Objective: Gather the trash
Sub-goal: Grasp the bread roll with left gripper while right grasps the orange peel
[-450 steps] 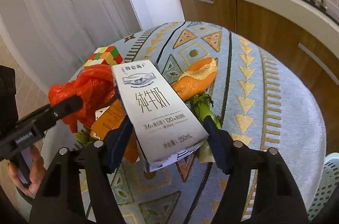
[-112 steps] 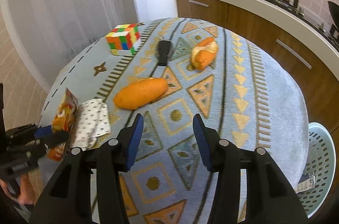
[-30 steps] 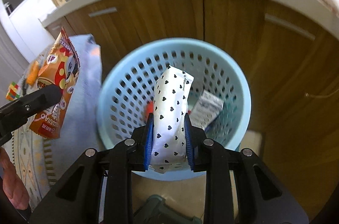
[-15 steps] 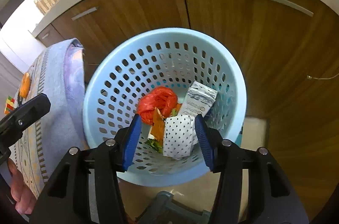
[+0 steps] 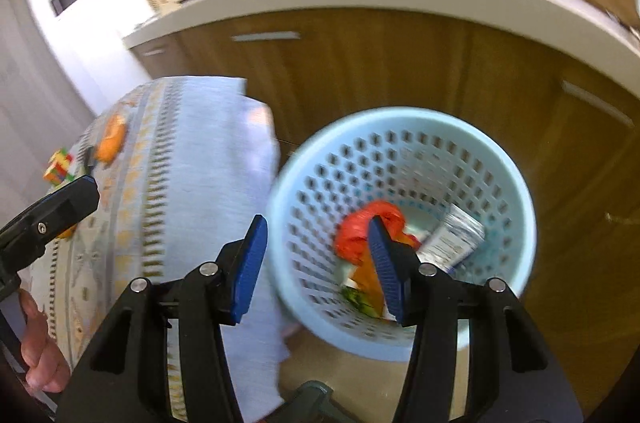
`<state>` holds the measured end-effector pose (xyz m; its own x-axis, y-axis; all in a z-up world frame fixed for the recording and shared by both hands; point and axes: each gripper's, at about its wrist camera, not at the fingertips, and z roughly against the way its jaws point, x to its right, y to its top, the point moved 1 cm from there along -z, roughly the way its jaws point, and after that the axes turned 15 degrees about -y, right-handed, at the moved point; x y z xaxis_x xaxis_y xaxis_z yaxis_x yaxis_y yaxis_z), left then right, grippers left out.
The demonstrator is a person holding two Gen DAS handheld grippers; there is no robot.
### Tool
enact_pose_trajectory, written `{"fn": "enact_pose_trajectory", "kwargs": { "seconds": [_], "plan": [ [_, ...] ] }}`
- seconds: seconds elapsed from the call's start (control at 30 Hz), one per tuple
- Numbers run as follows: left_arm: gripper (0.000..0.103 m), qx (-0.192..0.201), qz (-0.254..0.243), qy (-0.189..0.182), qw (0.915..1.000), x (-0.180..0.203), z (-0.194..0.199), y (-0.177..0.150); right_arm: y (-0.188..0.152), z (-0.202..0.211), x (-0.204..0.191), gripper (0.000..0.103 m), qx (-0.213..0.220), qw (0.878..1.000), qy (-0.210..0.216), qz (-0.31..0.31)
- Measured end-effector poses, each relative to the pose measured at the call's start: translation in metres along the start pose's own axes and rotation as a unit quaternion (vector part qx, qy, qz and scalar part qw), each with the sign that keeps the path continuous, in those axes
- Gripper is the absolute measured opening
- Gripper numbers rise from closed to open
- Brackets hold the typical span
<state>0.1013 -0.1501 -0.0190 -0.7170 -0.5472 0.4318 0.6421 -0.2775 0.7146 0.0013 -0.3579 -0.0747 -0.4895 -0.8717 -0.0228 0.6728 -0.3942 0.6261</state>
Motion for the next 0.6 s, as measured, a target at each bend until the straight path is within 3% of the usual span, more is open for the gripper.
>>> {"fn": "enact_pose_trajectory", "kwargs": {
  "seconds": [0.33, 0.47, 0.6],
  "plan": [
    [0.062, 0.079, 0.077, 0.092, 0.9896, -0.087, 0.103, -0.007, 0.023, 0.031, -0.096, 0.049, 0.043, 0.996, 0.046, 0.070],
    [0.063, 0.081, 0.089, 0.126, 0.9846, -0.119, 0.129, -0.013, 0.031, 0.037, -0.131, 0.049, 0.051, 0.993, 0.062, 0.091],
    [0.069, 0.063, 0.109, 0.126, 0.9840, -0.149, 0.137, -0.023, 0.038, 0.035, -0.164, 0.049, 0.048, 0.990, 0.080, 0.105]
  ]
}}
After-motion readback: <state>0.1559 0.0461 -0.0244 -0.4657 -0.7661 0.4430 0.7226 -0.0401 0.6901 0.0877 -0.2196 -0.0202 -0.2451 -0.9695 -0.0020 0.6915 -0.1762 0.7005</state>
